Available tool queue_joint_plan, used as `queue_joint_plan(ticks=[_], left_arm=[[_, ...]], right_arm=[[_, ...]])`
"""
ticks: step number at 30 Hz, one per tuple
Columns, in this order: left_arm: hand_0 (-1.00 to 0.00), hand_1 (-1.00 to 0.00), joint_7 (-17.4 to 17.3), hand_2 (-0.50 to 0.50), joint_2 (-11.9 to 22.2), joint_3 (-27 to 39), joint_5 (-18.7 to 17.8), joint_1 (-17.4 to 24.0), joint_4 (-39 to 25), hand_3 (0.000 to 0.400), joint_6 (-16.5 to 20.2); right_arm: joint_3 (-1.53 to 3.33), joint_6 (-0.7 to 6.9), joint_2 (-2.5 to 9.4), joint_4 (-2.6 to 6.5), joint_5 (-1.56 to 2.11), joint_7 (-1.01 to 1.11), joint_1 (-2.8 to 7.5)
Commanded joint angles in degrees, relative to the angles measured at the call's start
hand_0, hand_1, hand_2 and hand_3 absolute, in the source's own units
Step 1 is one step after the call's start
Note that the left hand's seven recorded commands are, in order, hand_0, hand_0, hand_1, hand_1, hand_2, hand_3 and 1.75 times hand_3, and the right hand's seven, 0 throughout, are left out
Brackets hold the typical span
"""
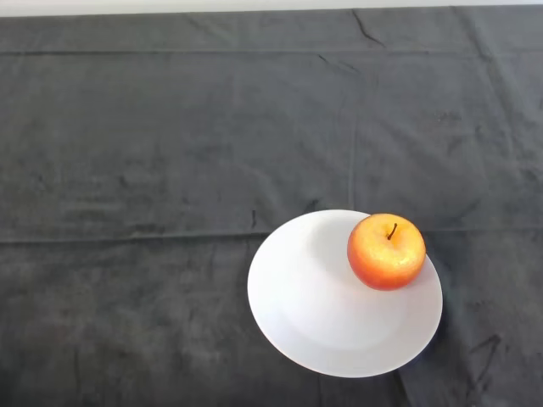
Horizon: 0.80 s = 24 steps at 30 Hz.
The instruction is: Move the apple to the plate
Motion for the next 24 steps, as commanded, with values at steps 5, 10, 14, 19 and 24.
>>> queue_joint_plan(ticks=[5,10,14,19,24], left_arm=[[0.00,0.00,-1.47,0.00,2.71,2.78,0.20,-3.58,2.71,0.000,0.77],[0.00,0.00,-2.05,0.00,2.62,3.61,0.86,-3.84,3.06,0.000,0.90],[0.00,0.00,-2.39,0.00,2.51,4.14,1.46,-4.07,3.33,0.000,0.93],[0.00,0.00,-2.82,0.00,2.44,4.84,2.14,-4.28,3.62,0.000,1.07],[0.00,0.00,-3.07,0.00,2.29,5.47,2.84,-4.50,3.78,0.000,1.20]], right_arm=[[-0.32,0.70,-1.22,0.90,0.00,0.46,-0.05],[-0.32,0.73,-1.21,0.91,0.00,0.48,-0.05],[-0.32,0.75,-1.21,0.91,0.00,0.50,-0.05],[-0.32,0.77,-1.21,0.92,0.00,0.52,-0.05],[-0.32,0.79,-1.21,0.93,0.00,0.53,-0.05]])
